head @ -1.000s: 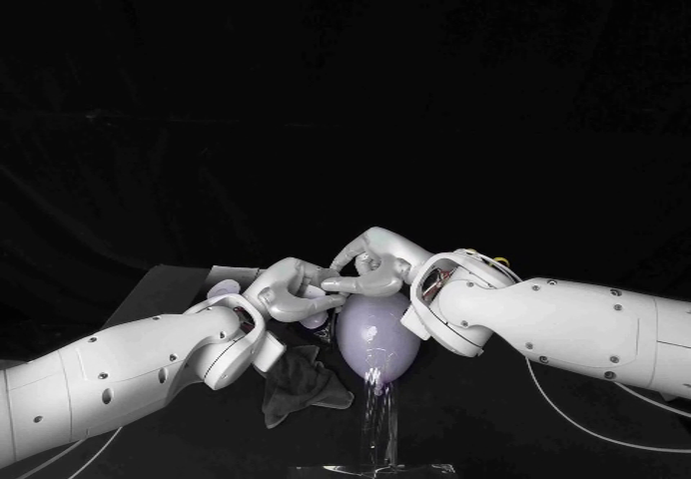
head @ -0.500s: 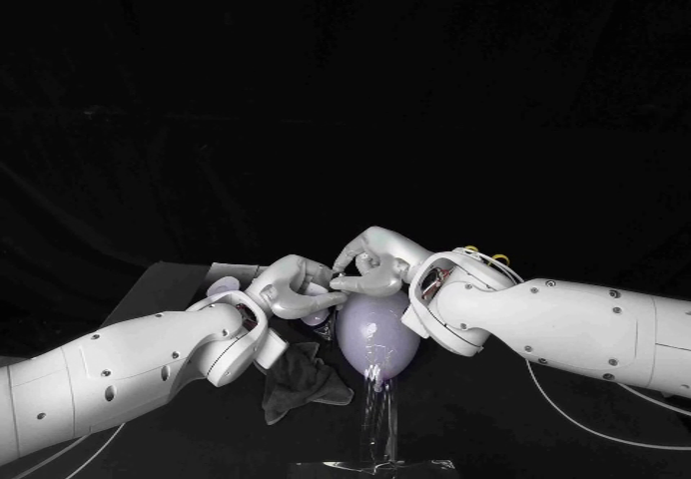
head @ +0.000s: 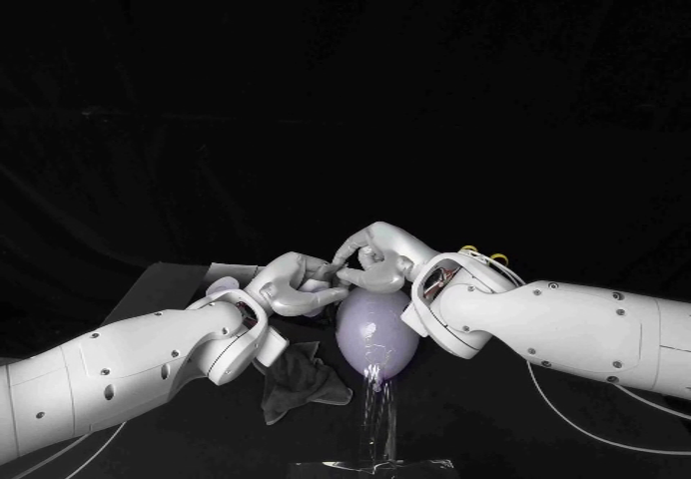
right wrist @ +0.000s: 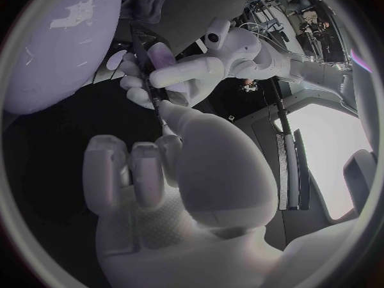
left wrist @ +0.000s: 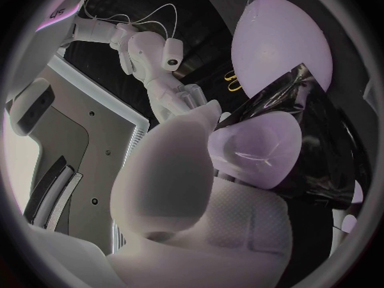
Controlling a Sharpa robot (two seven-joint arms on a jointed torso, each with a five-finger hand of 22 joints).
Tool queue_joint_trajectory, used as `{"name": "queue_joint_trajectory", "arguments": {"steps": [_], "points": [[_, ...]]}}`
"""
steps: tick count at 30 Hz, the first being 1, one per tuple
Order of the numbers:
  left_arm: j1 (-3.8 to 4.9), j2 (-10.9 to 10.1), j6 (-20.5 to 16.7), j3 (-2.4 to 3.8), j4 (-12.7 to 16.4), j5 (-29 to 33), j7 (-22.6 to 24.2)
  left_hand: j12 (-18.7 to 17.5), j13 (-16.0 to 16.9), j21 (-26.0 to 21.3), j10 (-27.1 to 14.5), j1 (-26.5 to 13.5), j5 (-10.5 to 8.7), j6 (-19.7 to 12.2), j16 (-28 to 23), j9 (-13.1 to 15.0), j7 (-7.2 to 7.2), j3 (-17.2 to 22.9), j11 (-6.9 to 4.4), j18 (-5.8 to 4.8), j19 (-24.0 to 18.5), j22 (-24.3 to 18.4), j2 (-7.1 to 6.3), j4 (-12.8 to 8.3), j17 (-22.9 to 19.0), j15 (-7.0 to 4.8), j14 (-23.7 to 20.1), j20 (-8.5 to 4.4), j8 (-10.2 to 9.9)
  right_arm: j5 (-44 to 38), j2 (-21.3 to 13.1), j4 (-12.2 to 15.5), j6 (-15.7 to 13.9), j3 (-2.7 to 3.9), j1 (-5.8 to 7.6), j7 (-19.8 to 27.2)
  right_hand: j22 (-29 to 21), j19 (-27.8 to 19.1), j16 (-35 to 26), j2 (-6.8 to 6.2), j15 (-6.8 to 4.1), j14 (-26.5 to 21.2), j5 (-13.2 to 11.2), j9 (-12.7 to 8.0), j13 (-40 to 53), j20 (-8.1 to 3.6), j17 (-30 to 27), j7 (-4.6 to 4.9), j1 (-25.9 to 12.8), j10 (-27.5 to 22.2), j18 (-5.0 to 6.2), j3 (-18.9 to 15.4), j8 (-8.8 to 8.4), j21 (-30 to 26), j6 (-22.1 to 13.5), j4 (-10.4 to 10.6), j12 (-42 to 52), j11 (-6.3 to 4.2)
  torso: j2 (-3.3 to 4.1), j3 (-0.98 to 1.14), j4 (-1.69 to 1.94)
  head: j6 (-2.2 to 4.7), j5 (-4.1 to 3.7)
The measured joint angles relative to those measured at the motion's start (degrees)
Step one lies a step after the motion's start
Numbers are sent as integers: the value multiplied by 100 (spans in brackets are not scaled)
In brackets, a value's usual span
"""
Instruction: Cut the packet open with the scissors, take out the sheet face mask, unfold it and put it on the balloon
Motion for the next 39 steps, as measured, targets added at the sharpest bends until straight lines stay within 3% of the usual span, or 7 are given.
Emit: {"name": "queue_joint_trajectory", "arguments": {"steps": [4,8,11,15,23,31,39], "points": [[1,2,-3,-3,4,18,7,72,17,-941,-583,-231,0,-542,-269,-115,-49,-353,177,-293,-969,-513,-231,126,-98,220,-673,421,-276,6,-77,49,-124,4,0,26,1,0,30,-69,-19,0,1,0,-4,0,0,11,-187,61,0,177,127,0,-31,-98,-2,-61,-1,-1,1,5,-10],[2,-23,2,-4,-10,35,7,85,23,-1767,-1033,-187,0,-980,-419,-217,-131,-1052,311,-293,-1751,-973,-187,215,-190,384,-1140,532,-427,8,-217,123,-221,5,-1,70,2,22,32,-125,-21,2,-13,1,-11,-18,0,-4,-389,111,0,403,294,12,-74,-230,-4,-111,-1,-2,1,18,-17],[2,-70,13,-4,-34,51,-8,105,34,-2042,-1248,68,0,-1319,-419,-318,-191,-1883,375,-294,-1833,-1161,67,428,-230,438,-1316,532,-484,-21,-345,207,-271,7,0,116,4,40,33,-134,-21,3,-13,0,-9,-1,0,-8,-421,120,0,434,399,40,-91,-260,-4,-121,-1,-1,0,27,-18],[2,-142,39,-4,-70,94,-42,105,34,-2135,-1421,173,0,-1639,-380,-407,-249,-2396,426,-294,-1832,-1250,90,541,-251,467,-1426,532,-559,-210,-500,316,-307,9,7,180,5,61,50,-137,-21,2,-14,1,1,-21,1,-8,-437,121,0,459,400,47,-94,-285,28,-121,-1,1,-1,47,-24],[2,-234,84,-4,-74,201,-97,122,33,-2074,-1451,298,0,-1643,-285,-408,-253,-2473,417,-294,-1535,-1254,213,558,-251,467,-1425,532,-548,-862,-703,485,-329,10,29,249,4,83,68,-141,-21,2,-15,1,3,0,5,-21,-458,121,0,465,466,66,-121,-292,28,-121,-4,4,-4,76,-41],[0,-243,106,-5,-12,268,-109,443,90,-1675,-1161,680,0,-493,92,-86,-115,-2143,309,-290,-481,-1140,595,462,-142,333,-1179,500,78,-1330,-749,545,-340,12,40,246,0,82,68,-166,-19,1,-15,2,3,0,4,-37,-482,120,-1,497,574,92,-139,-324,28,-121,-2,2,-2,90,-51],[0,-239,103,-6,14,306,-107,1080,243,-1147,166,1238,0,566,899,65,-248,-1416,-264,258,451,-945,958,327,186,-197,-96,365,646,-1639,-738,537,-355,17,47,203,1,81,62,-188,-18,0,-16,2,-2,1,-1,-27,-502,118,-1,497,579,92,-144,-324,28,-122,1,-2,2,76,-47]]}}
